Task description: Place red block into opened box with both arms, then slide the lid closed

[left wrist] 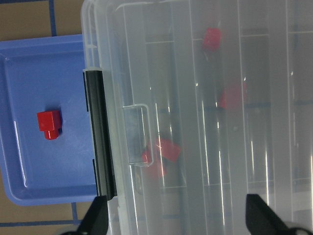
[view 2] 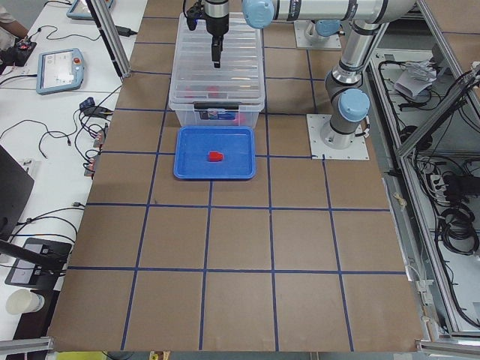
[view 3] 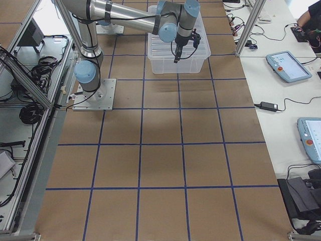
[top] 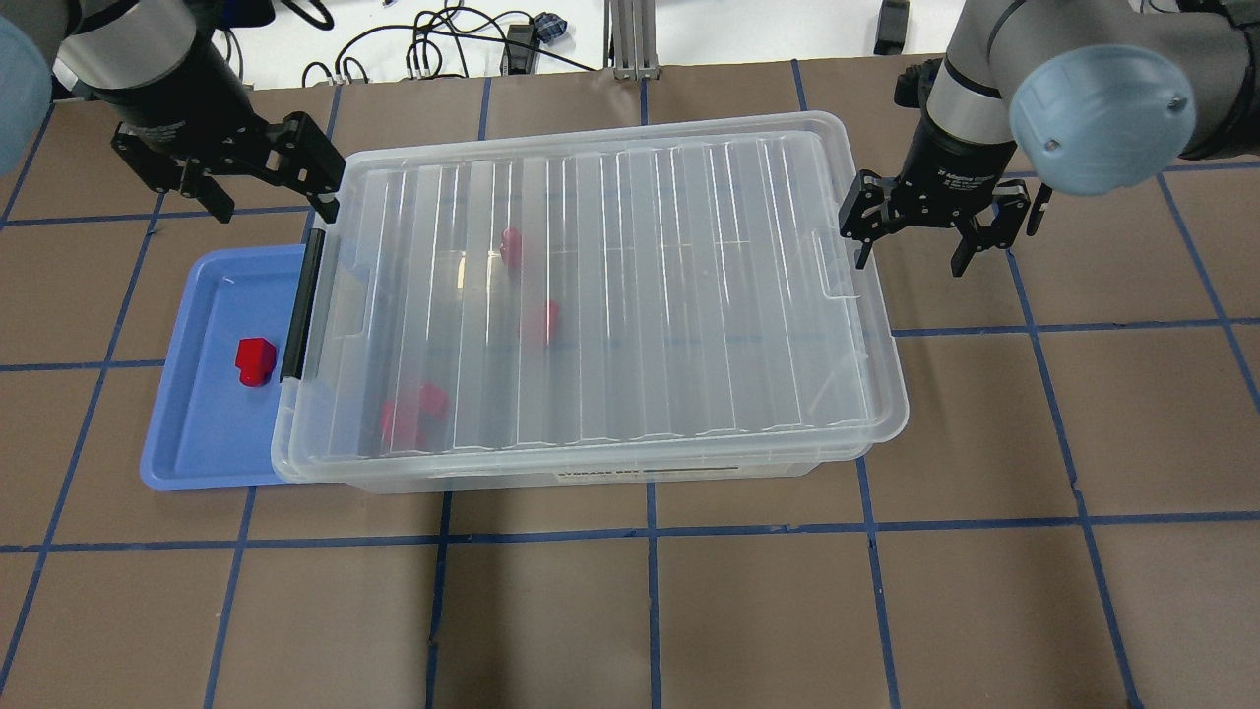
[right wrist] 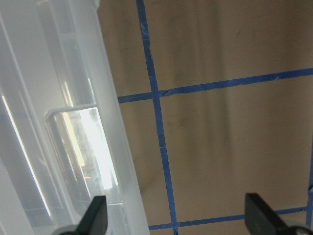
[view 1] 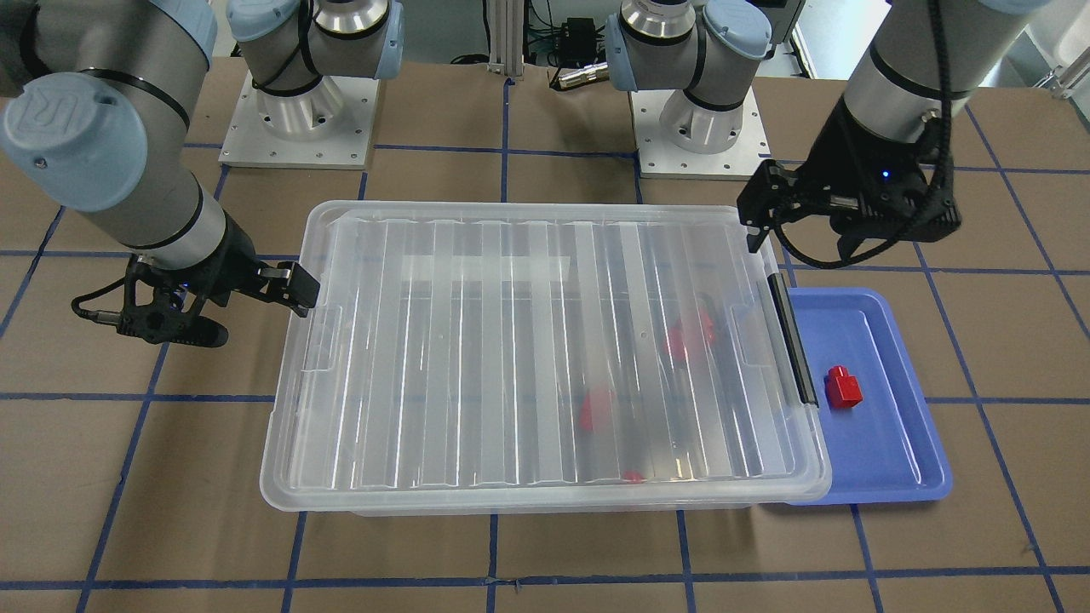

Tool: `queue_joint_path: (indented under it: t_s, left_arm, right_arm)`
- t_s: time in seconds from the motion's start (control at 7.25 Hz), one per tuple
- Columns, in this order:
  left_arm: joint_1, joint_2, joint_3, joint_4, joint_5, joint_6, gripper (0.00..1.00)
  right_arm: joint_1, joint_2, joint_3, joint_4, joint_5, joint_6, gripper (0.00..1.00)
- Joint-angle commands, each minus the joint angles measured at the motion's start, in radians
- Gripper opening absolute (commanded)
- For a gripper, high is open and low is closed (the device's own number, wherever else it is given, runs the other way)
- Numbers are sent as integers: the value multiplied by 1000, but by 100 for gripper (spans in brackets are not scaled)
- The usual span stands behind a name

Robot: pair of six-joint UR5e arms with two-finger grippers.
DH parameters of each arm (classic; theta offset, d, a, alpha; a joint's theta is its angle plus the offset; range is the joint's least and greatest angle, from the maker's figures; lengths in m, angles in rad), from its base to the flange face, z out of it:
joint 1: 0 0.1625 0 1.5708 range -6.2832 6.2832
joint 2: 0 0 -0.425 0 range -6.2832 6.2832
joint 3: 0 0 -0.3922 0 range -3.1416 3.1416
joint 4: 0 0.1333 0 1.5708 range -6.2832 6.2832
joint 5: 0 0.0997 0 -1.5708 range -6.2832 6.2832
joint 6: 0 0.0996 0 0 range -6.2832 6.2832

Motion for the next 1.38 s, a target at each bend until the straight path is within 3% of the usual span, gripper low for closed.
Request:
queue_joint_path:
  t_s: [0.0, 0.28, 0.55, 0.83, 1.24]
  left_arm:
    - [130, -5, -73, 37, -4, 160, 100]
    - [205, -10, -119, 104, -4, 297, 100]
    - [286, -33, -160, 193, -28, 309, 100]
    - [305, -70, -214, 230, -21, 285, 100]
    - [305, -169, -268, 417, -19, 217, 100]
  right_arm:
    - [0, 18, 0, -7, -1, 0, 100]
    - [0, 24, 0, -8, -12, -3, 100]
    - [-4, 35, -1, -8, -2, -2, 100]
    - [-6, 40, -2, -10, -1, 0, 100]
    - [-16, 43, -3, -30, -12, -5, 100]
